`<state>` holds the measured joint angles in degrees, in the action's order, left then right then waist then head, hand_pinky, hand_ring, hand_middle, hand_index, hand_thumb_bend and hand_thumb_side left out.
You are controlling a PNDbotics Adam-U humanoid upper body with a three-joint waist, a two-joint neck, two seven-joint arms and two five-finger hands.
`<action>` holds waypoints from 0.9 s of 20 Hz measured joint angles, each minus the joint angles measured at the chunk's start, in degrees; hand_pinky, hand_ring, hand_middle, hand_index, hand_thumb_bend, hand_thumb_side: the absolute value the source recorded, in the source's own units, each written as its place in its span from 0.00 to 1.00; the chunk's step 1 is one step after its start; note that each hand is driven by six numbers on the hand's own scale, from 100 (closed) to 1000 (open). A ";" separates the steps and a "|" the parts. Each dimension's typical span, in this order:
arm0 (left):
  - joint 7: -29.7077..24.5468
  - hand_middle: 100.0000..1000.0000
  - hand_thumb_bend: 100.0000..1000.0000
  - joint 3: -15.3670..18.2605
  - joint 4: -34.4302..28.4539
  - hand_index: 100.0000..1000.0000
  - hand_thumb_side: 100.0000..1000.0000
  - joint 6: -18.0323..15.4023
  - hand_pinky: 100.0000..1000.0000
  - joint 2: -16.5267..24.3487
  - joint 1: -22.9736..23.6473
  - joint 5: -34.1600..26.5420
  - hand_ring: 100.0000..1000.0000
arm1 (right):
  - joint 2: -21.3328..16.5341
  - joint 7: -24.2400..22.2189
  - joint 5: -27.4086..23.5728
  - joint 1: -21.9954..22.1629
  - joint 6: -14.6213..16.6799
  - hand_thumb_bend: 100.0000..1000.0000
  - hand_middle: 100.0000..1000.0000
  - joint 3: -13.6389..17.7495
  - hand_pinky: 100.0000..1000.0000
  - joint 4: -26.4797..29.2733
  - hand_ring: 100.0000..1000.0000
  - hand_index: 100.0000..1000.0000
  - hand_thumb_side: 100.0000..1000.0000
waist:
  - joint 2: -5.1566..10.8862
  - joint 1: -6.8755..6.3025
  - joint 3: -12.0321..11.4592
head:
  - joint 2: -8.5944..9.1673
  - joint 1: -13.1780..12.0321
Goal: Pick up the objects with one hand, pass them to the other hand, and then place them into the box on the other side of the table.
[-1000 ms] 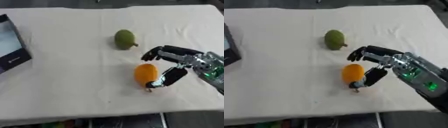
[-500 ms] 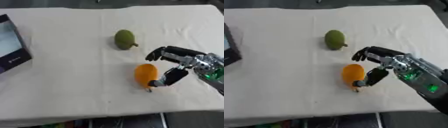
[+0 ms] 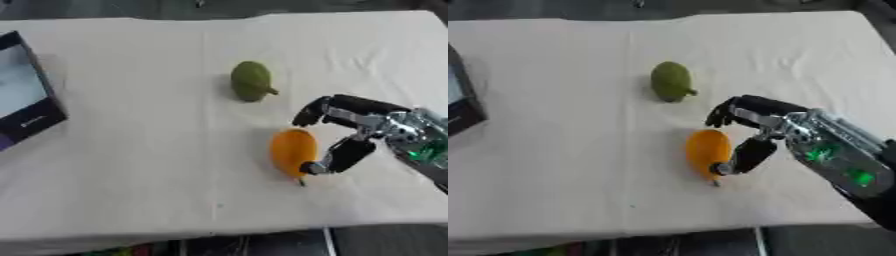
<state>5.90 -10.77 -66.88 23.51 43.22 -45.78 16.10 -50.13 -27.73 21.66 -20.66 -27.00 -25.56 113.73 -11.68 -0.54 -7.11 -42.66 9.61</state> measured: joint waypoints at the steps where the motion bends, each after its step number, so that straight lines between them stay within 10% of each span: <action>1: 0.02 0.73 0.72 0.00 0.00 0.77 0.36 0.02 0.79 0.00 0.00 -0.06 0.71 | 0.02 -0.04 0.00 0.00 -0.37 0.45 0.67 0.00 0.79 0.00 0.77 0.76 0.12 | -0.07 -0.02 -0.02 | 0.02 0.06; 18: 0.36 0.72 0.71 0.34 -0.09 0.77 0.37 0.27 0.79 -0.50 0.20 -0.89 0.71 | 1.62 0.21 1.23 -0.56 -1.29 0.40 0.54 -0.72 0.76 -2.28 0.69 0.66 0.00 | -0.67 -0.44 -1.02 | 0.48 0.62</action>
<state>6.26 -10.43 -66.98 23.78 42.72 -45.57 15.21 -48.51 -27.52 22.90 -21.21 -28.29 -26.28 111.46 -12.35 -0.98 -8.13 -42.18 10.23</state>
